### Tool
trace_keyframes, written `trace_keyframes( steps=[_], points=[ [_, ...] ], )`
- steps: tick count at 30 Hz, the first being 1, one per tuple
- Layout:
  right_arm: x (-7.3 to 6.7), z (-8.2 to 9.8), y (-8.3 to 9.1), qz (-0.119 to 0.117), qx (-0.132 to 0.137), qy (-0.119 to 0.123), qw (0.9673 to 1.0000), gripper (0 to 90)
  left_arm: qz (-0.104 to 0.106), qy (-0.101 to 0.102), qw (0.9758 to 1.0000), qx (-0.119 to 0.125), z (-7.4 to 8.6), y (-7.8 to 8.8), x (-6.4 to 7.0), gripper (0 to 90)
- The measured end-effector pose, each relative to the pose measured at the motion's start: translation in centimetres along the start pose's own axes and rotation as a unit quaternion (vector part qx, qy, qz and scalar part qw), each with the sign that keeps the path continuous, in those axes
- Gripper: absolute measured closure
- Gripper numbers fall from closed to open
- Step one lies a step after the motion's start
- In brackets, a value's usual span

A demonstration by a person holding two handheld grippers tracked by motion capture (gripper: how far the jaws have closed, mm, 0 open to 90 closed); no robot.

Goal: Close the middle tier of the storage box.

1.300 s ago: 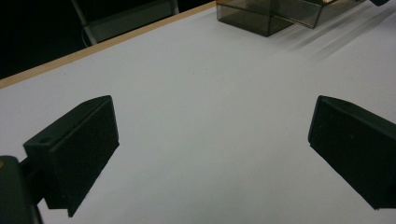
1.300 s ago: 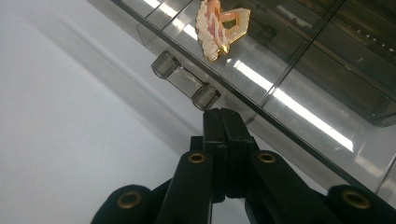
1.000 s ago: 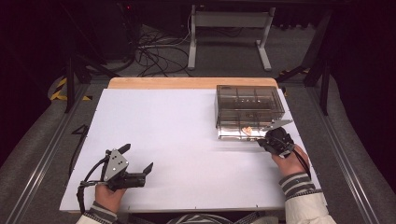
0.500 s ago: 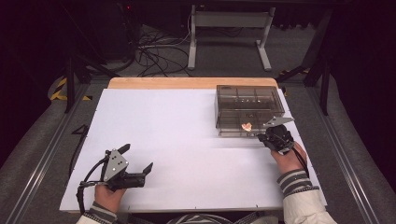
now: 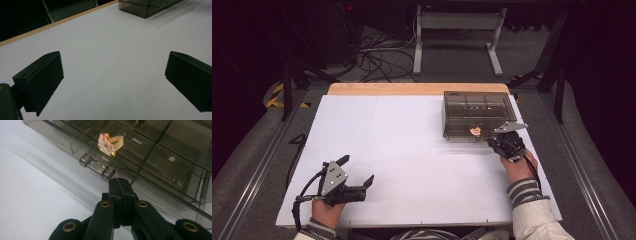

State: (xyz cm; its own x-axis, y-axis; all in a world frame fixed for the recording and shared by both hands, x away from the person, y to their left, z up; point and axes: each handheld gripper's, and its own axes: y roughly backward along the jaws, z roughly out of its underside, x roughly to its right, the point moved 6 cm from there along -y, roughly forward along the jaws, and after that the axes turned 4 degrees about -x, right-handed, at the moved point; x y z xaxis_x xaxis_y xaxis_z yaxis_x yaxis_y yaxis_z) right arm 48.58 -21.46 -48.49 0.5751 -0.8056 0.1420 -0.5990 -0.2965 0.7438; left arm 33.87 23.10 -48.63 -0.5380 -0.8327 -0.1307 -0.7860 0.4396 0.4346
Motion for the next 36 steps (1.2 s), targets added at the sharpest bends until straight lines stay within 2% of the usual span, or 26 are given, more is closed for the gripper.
trace_keyframes(
  steps=[17, 36],
  points=[
    [0.6, -0.9, -0.9, 0.006, 0.031, -0.014, 0.9994, 90.0, -0.006, 0.004, 1.0000, -0.002, 0.3, 0.3, -0.1, 2.6],
    [1.1, -1.5, -1.7, 0.019, 0.048, -0.023, 0.9984, 90.0, -0.009, 0.004, 0.9999, -0.002, 0.4, 0.5, -0.2, 2.6]
  ],
)
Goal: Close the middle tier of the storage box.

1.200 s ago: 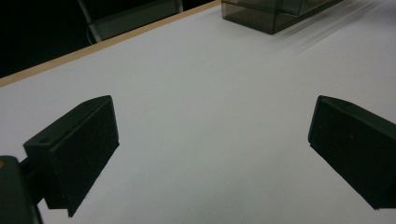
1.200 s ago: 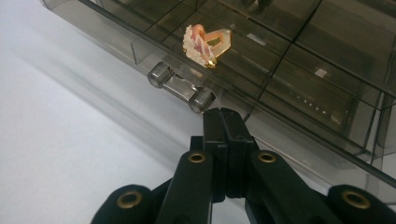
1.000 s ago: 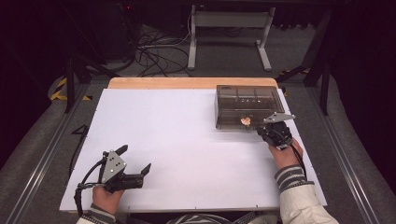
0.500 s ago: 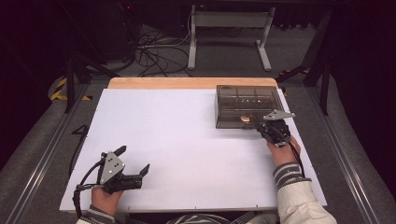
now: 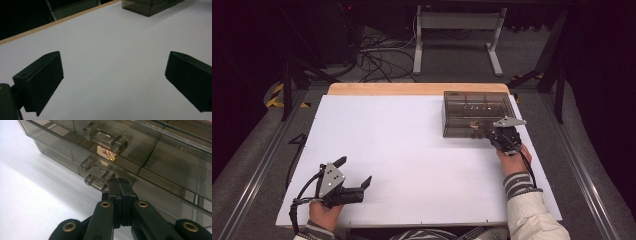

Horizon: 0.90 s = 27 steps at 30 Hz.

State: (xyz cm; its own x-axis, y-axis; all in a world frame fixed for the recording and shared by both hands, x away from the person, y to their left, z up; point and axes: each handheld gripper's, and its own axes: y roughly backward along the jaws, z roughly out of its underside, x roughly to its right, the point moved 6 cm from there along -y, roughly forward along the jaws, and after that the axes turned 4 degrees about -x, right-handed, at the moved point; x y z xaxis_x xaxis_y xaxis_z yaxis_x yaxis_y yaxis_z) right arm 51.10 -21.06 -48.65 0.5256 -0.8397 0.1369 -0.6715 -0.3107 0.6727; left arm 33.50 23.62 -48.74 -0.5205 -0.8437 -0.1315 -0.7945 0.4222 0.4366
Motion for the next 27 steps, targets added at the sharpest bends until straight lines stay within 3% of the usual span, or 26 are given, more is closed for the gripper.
trace_keyframes(
  steps=[27],
  points=[
    [0.10, -0.27, -0.49, 0.019, 0.005, -0.004, 0.9998, 90.0, 0.002, 0.000, 1.0000, 0.000, -0.06, -0.12, -0.02, 2.6]
  ],
)
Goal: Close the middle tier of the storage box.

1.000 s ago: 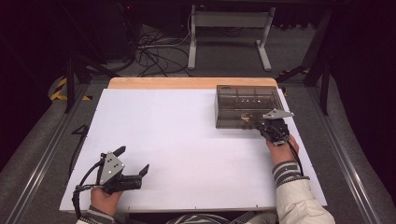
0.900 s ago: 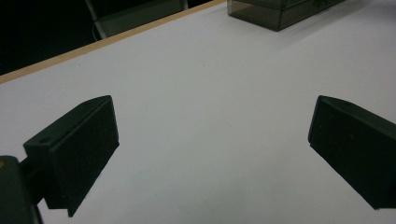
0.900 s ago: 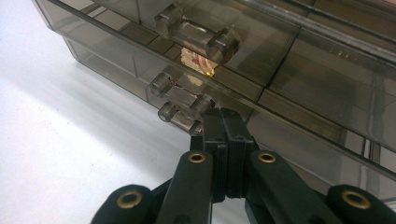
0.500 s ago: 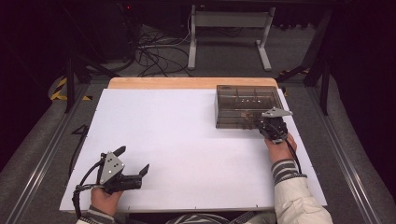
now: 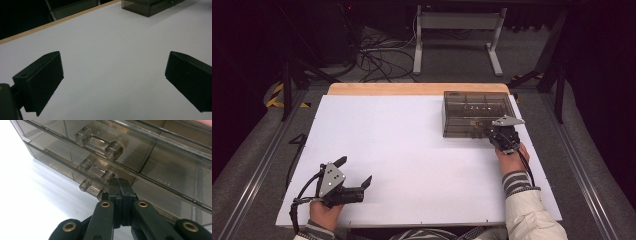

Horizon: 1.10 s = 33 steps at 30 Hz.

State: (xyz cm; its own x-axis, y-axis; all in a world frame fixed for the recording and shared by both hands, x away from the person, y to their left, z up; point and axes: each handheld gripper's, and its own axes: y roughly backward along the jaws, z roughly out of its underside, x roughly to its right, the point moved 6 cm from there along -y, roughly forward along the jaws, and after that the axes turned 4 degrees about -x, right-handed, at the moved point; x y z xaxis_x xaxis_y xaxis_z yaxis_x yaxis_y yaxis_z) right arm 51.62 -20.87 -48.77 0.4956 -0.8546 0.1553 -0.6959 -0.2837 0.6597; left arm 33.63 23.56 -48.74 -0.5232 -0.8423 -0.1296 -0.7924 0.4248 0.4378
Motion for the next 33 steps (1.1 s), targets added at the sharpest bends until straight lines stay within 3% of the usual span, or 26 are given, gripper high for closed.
trace_keyframes(
  steps=[25, 30, 33],
  points=[
    [-0.7, -0.7, 3.3, -0.002, 0.026, 0.013, 0.9996, 89.9, 0.005, -0.002, 1.0000, 0.000, -0.1, -0.1, 0.0, 2.6],
    [-1.0, -0.8, 3.8, -0.008, 0.029, 0.020, 0.9994, 86.8, 0.006, -0.002, 1.0000, 0.000, -0.1, -0.1, 0.0, 2.6],
    [-1.6, -1.0, 4.7, -0.026, 0.031, 0.030, 0.9987, 80.4, 0.006, -0.001, 1.0000, 0.000, -0.1, -0.1, 0.0, 2.6]
  ],
)
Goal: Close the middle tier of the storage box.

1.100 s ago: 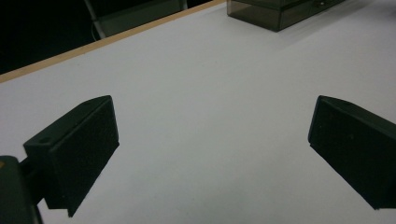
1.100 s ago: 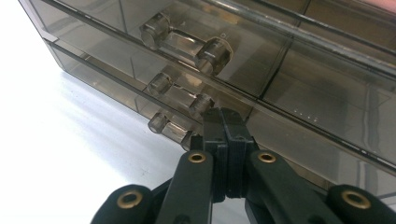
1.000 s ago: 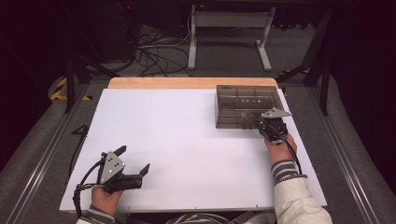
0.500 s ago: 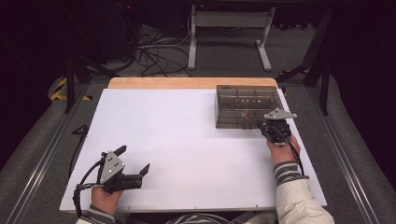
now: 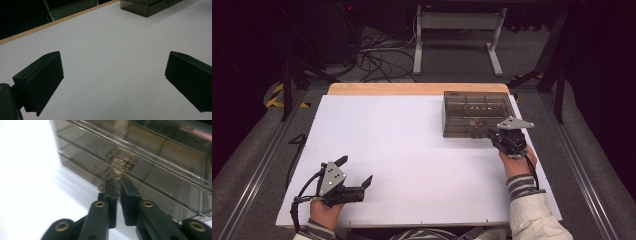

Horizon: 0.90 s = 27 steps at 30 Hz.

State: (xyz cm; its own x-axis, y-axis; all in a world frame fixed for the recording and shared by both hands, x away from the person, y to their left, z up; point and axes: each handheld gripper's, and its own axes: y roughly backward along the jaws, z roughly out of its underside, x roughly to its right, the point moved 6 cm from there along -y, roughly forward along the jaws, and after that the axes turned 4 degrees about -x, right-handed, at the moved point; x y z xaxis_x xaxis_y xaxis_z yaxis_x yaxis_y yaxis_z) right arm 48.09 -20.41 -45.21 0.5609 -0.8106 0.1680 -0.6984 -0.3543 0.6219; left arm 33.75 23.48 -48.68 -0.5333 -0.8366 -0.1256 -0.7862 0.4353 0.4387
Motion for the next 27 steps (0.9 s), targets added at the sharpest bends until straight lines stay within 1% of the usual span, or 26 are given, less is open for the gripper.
trace_keyframes(
  steps=[2, 3, 5, 8, 9, 10, 13, 16, 17, 21, 24, 27],
  points=[
    [-0.4, -0.1, 0.6, -0.006, -0.002, 0.009, 0.9999, 74.8, 0.000, 0.000, 1.0000, 0.000, 0.0, 0.0, 0.0, 2.6],
    [-0.5, -0.1, 0.8, -0.009, -0.001, 0.010, 0.9999, 72.5, 0.000, 0.000, 1.0000, 0.000, 0.0, 0.0, 0.0, 2.7],
    [-0.8, -0.1, 1.4, -0.023, -0.002, 0.011, 0.9997, 66.5, 0.000, 0.000, 1.0000, 0.000, 0.0, 0.0, 0.0, 2.6],
    [-1.2, 0.1, 2.0, -0.031, -0.005, 0.016, 0.9994, 61.3, 0.000, -0.001, 1.0000, -0.003, 0.0, 0.0, 0.0, 2.6],
    [-1.4, 0.1, 2.2, -0.037, -0.005, 0.018, 0.9991, 59.2, 0.002, 0.001, 1.0000, -0.003, 0.0, 0.0, 0.1, 2.6],
    [-1.5, 0.2, 2.5, -0.042, -0.006, 0.019, 0.9989, 57.6, 0.001, -0.002, 1.0000, -0.003, 0.0, 0.0, 0.0, 2.6],
    [-1.8, 0.2, 3.0, -0.053, -0.001, 0.023, 0.9983, 54.2, 0.002, 0.002, 1.0000, -0.003, 0.0, -0.1, 0.1, 2.6],
    [-2.4, 0.2, 3.4, -0.071, 0.004, 0.028, 0.9971, 50.3, 0.002, 0.002, 1.0000, -0.004, 0.1, -0.1, 0.1, 2.6],
    [-2.5, 0.2, 3.5, -0.074, 0.005, 0.029, 0.9968, 48.7, 0.002, 0.002, 1.0000, -0.004, 0.0, -0.1, 0.1, 2.6],
    [-3.2, 0.2, 3.9, -0.096, 0.015, 0.036, 0.9946, 40.5, 0.002, 0.001, 1.0000, -0.004, 0.0, -0.1, 0.1, 2.6],
    [-3.8, 0.1, 4.4, -0.114, 0.030, 0.041, 0.9922, 34.5, 0.003, 0.002, 1.0000, -0.004, 0.0, -0.1, 0.1, 2.6],
    [-4.4, 0.1, 4.7, -0.143, 0.044, 0.043, 0.9879, 28.2, 0.003, 0.002, 1.0000, -0.003, 0.0, -0.1, 0.1, 2.7]
  ],
)
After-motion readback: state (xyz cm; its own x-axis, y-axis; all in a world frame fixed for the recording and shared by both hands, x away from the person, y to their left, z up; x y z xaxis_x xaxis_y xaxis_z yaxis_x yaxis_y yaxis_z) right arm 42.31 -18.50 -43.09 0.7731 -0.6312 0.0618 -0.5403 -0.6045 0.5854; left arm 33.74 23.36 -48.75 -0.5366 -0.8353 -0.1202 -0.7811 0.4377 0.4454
